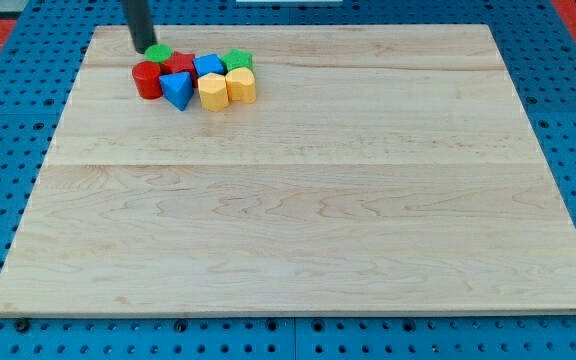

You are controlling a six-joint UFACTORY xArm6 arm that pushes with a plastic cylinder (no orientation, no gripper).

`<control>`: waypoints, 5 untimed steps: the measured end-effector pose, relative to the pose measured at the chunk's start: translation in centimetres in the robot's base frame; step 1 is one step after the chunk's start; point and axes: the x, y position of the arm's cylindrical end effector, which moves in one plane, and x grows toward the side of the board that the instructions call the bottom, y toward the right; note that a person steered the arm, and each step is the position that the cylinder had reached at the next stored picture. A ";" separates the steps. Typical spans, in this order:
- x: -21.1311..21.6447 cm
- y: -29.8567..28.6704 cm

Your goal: Move the red circle below the red star

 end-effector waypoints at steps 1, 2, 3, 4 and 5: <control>4.2 -2.9; 8.3 -1.2; 8.7 5.9; 8.5 9.0; 10.0 7.4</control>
